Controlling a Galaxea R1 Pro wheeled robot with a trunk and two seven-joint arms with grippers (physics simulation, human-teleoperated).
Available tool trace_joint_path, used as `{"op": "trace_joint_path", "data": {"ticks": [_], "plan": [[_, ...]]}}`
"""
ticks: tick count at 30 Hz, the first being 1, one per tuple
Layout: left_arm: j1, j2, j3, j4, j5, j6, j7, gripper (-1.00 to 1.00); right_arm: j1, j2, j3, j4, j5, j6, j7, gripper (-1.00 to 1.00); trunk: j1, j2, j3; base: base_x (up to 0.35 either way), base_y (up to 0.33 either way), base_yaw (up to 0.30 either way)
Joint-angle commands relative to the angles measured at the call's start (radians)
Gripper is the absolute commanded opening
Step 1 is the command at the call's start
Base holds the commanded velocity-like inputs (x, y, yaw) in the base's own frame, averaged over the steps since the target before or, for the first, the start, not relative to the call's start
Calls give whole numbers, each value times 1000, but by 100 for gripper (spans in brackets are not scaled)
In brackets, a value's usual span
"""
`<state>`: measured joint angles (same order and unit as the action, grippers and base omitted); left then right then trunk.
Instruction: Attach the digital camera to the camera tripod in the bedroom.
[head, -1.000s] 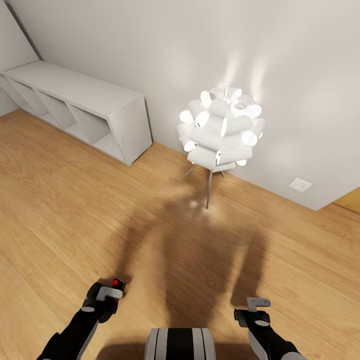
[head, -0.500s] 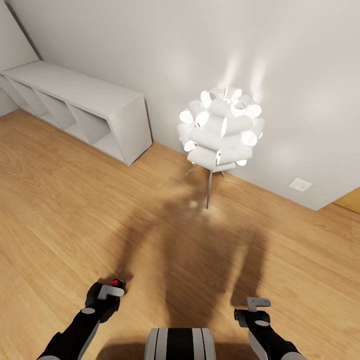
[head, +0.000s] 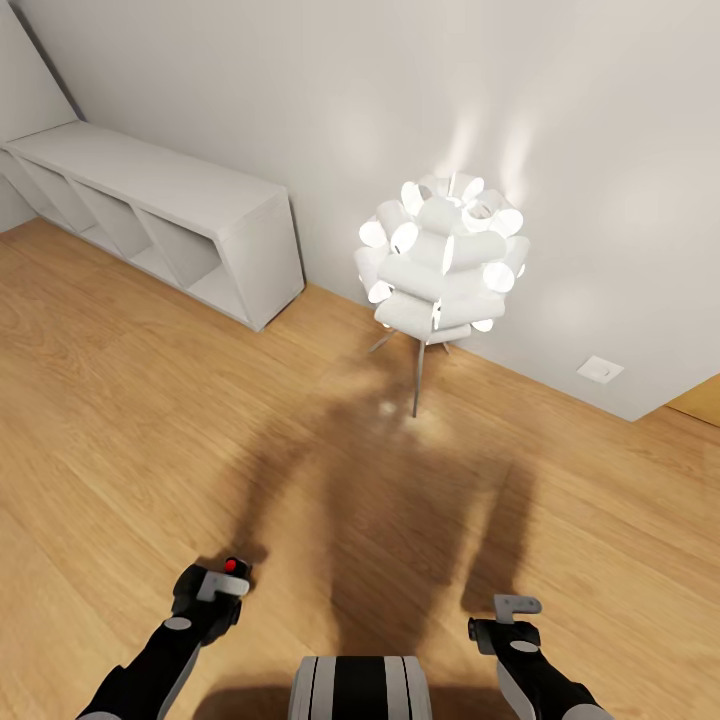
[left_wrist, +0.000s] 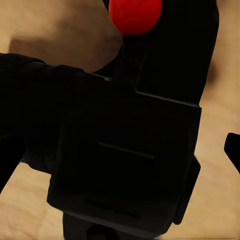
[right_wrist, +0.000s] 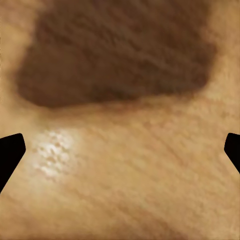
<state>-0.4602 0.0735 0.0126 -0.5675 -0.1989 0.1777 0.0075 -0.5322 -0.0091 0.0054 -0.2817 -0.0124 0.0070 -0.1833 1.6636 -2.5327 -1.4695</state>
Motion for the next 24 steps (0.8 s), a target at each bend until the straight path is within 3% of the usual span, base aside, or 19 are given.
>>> {"op": "trace_joint_path", "data": {"ticks": [1, 9, 10, 24], "plan": [[0, -1, 1, 0, -9, 5, 0, 100, 0, 0, 1, -1, -1, 1, -2, 100, 0, 0, -1, 0, 0, 0], [0, -3, 1, 10, -20, 5, 0, 100, 0, 0, 1, -1, -1, 1, -2, 100, 0, 0, -1, 0, 0, 0], [0, -3, 1, 10, -20, 5, 0, -100, 0, 0, 1, -1, -1, 1, -2, 100, 0, 0, -1, 0, 0, 0], [-42, -4, 1, 78, -23, 6, 0, -100, 0, 0, 1, -1, -1, 1, -2, 100, 0, 0, -1, 0, 0, 0]]}}
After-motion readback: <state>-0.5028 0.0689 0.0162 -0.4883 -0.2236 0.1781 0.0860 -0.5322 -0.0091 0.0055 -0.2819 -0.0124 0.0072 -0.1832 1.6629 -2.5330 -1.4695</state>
